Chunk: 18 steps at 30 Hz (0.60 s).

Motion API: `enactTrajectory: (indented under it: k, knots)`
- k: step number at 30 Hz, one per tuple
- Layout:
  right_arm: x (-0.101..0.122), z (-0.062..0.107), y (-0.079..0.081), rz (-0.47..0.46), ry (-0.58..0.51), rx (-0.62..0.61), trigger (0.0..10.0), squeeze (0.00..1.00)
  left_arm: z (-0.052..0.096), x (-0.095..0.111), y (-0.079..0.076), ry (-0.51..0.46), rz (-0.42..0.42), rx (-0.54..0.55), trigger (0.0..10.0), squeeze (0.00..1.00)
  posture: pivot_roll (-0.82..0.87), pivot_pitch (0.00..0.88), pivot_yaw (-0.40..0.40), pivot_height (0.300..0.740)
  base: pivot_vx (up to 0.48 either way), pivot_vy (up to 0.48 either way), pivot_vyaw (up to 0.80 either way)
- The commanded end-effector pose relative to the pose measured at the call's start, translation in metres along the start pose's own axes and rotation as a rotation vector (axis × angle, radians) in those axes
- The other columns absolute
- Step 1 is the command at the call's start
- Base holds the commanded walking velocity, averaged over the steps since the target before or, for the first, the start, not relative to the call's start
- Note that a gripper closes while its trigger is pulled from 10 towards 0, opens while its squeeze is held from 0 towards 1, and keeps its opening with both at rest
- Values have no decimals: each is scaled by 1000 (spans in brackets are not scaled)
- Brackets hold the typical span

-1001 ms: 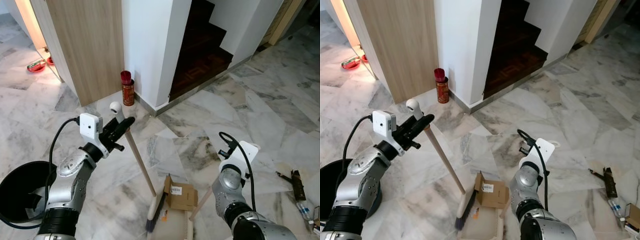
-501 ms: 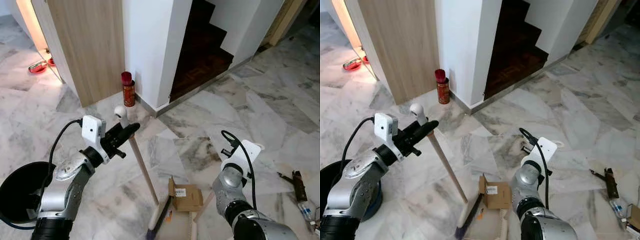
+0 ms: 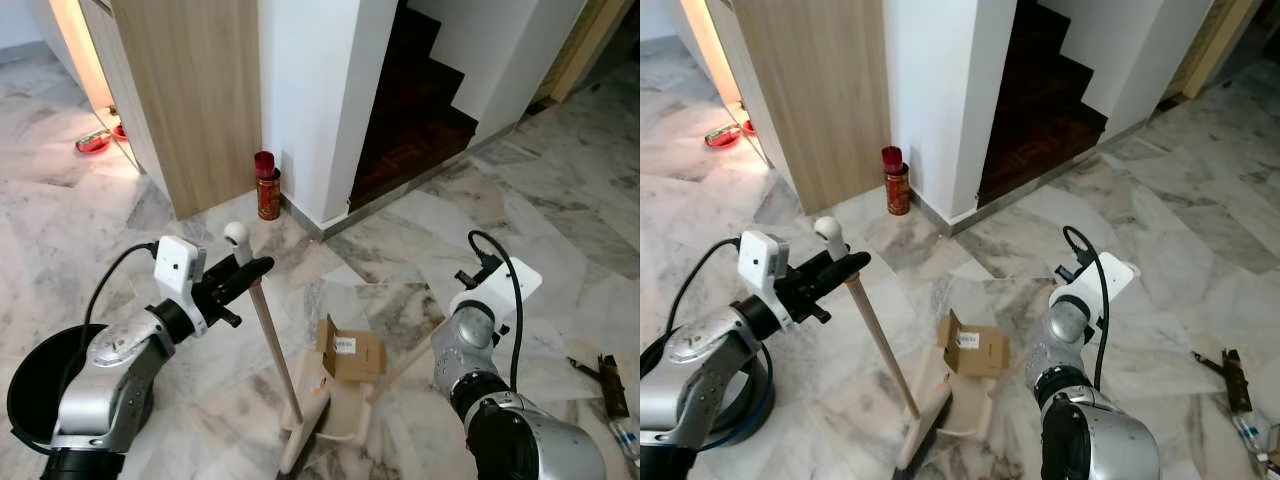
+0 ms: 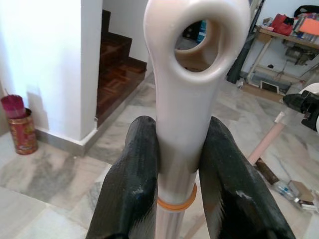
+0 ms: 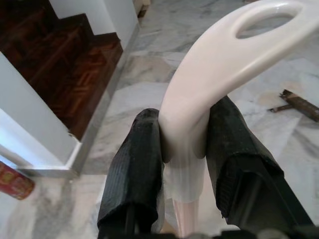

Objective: Sweep floor

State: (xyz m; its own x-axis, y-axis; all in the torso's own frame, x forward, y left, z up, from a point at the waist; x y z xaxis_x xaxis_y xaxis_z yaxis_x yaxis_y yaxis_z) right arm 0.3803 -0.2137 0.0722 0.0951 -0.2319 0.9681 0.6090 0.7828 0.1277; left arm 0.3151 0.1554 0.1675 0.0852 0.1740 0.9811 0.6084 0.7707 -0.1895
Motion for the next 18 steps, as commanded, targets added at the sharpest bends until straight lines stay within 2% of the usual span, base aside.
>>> enactTrajectory:
  k: [1, 4, 6, 9, 15, 18]
  knots:
    - [12, -4, 1, -37, -25, -5, 10000, 0, 0, 16, -5, -35, -29, -28, 10000, 0, 226, 0, -95, 740, 0, 0, 0]
    - [13, -5, 1, -52, -25, -3, 10000, 0, 10, 24, 2, -32, -63, 18, 10000, 0, 237, 0, -87, 740, 0, 0, 0]
    - [10, -7, -5, -116, 11, -38, 10000, 0, 17, 26, 0, -28, -63, 14, 10000, 0, 241, 0, -84, 740, 0, 0, 0]
    - [12, -9, -7, -118, 13, -42, 10000, 0, 25, 27, -2, -5, -72, 14, 10000, 0, 251, 0, -78, 740, 0, 0, 0]
    - [15, -10, -7, -132, 7, -41, 10000, 0, 33, 29, -3, 8, -79, 26, 10000, 0, 257, 0, -75, 740, 0, 0, 0]
    - [18, -11, -6, -142, 1, -39, 10000, 0, 37, 32, 3, -3, -90, 67, 10000, 0, 261, 0, -73, 740, 0, 0, 0]
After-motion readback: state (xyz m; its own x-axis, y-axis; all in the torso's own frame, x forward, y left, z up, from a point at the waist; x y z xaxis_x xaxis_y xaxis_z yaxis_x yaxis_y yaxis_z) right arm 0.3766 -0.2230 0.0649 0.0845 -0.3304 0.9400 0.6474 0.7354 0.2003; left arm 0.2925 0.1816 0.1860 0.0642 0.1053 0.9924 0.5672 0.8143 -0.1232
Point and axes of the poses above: a point about 5 cm out from each wrist's last joint towards the gripper, its own z axis pointing back from the gripper into the wrist, its own x axis along the axis of the wrist's last joint, y = z × x, the point moved 4 cm from there along -z, pointing out of the wrist towards the gripper, and after that the axes turned 10 degrees about z, right-handed, at the moved point
